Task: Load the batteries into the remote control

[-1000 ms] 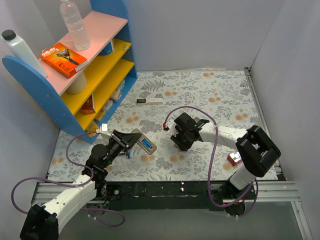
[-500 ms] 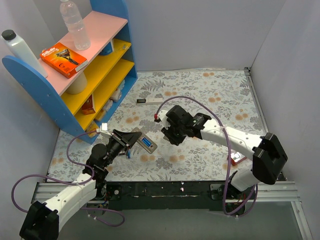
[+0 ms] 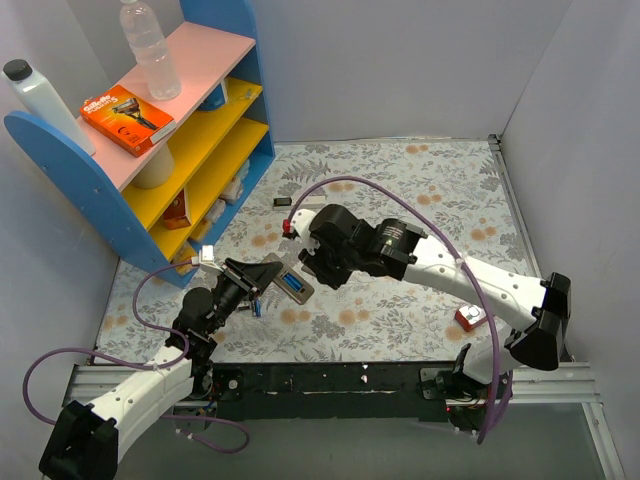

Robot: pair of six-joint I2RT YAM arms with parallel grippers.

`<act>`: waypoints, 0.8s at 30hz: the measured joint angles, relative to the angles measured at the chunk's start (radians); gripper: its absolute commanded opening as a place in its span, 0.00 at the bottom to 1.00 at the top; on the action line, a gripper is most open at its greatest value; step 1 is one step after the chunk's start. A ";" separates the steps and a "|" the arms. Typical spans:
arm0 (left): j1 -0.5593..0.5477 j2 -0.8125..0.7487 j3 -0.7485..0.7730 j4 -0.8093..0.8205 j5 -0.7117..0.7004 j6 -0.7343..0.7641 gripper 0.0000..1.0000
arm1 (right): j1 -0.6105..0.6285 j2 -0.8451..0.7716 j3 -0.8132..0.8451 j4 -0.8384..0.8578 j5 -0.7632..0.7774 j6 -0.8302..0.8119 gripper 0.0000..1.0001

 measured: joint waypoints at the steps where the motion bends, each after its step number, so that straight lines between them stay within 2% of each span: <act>1: 0.000 0.000 0.000 0.000 -0.001 0.000 0.00 | 0.004 0.010 0.019 -0.014 0.001 0.006 0.14; 15: 0.000 0.010 0.000 0.018 -0.011 -0.002 0.00 | 0.051 0.233 0.278 -0.153 -0.019 0.047 0.14; 24: 0.000 0.031 0.000 0.047 -0.021 -0.013 0.00 | 0.056 0.316 0.365 -0.230 -0.021 0.063 0.14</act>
